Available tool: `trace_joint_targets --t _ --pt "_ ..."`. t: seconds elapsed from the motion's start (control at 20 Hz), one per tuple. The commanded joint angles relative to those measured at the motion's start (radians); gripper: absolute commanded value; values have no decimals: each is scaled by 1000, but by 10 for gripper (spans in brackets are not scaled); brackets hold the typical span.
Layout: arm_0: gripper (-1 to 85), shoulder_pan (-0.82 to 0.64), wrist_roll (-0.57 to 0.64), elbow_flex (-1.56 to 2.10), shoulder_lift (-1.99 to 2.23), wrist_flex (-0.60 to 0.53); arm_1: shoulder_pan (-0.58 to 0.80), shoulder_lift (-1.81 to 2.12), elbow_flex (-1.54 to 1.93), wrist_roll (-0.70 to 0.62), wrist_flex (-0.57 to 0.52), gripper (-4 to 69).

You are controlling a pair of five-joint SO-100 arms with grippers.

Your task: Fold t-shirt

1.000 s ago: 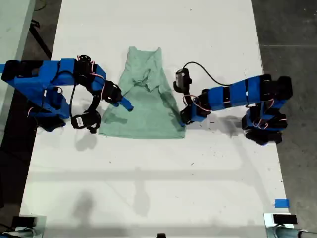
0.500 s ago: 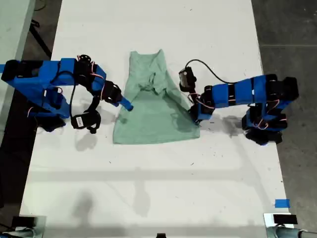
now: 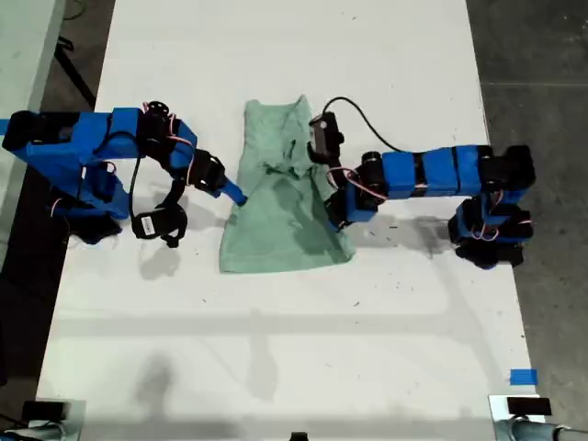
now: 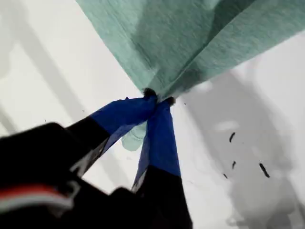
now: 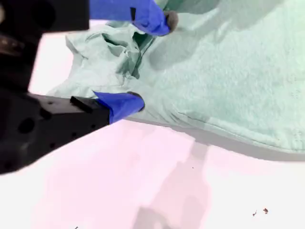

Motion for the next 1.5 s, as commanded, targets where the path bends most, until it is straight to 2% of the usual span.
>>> trace_joint_targets --t 0.0,0.35,0.4,0.45,0.55,0.7,0.85,1.1,1.45 --pt "260 -2 -5 -6 20 -14 -37 -120 -206 38 -5 4" --pt "261 5 -9 5 28 -5 -37 -336 -215 147 -201 6" --pt "261 6 -9 6 28 -5 -38 -337 -222 150 -212 60" --pt "262 8 -14 6 28 -2 -40 -337 -247 143 -187 179" --pt "265 17 -25 8 28 3 -40 -334 -333 112 -63 312" --pt "265 34 -43 14 28 6 -40 -313 -466 100 156 270" --pt "266 66 -97 23 26 18 -29 -192 -462 77 249 252" --pt "276 160 -245 114 -20 -23 38 31 -268 40 255 235" --pt "280 245 -360 121 -176 -190 97 132 -150 9 252 223"
